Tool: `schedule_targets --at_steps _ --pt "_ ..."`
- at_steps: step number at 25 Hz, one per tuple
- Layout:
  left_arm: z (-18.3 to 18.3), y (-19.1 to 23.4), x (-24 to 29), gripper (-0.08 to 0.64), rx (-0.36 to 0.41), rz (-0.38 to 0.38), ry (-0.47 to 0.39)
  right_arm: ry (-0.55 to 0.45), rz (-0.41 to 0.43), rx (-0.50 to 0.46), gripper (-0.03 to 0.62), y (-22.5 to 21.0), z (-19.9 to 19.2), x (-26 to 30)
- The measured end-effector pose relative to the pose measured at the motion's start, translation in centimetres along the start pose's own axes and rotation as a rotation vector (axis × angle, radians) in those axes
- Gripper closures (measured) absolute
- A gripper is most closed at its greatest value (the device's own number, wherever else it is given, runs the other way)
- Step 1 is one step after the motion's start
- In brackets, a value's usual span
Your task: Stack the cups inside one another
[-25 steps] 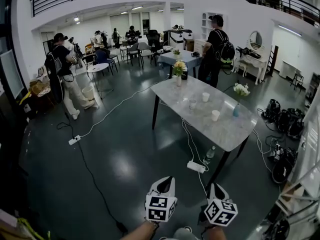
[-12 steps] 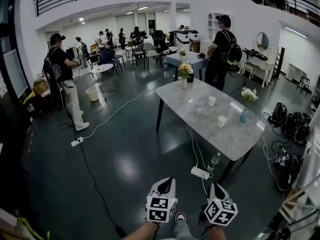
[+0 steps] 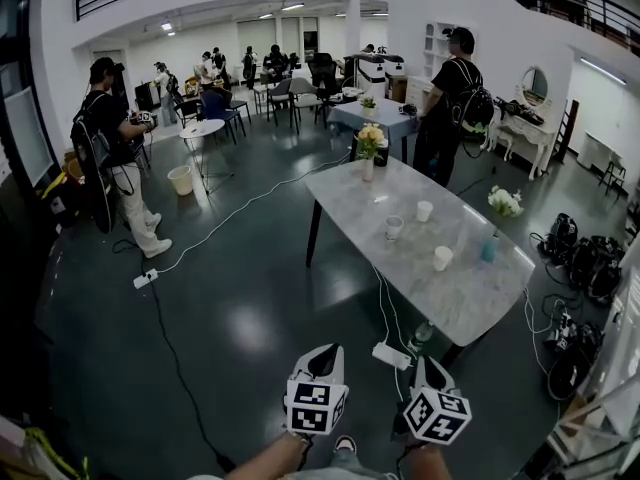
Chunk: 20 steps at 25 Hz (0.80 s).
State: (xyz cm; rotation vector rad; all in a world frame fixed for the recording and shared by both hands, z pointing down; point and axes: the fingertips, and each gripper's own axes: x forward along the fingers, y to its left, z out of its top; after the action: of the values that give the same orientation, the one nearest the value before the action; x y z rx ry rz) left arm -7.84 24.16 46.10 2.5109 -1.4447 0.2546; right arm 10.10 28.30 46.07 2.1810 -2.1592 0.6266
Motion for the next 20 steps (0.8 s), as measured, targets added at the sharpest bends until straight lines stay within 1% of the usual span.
schedule_targets --at_steps 9,17,20 --pt "2.1 -0.9 5.1 0.563 0.005 -0.028 0.0 0.004 -0.016 -0.006 0.584 -2.3 2.6 3.6" --pt "2.9 -0.6 9.0 0.563 0.012 -0.009 -0.004 0.021 -0.023 0.003 0.584 -4.5 3.5 7.0" --pt "3.1 0.0 10.0 0.563 0.012 -0.002 0.005 0.026 -0.017 0.005 0.584 -4.4 3.8 8.5"
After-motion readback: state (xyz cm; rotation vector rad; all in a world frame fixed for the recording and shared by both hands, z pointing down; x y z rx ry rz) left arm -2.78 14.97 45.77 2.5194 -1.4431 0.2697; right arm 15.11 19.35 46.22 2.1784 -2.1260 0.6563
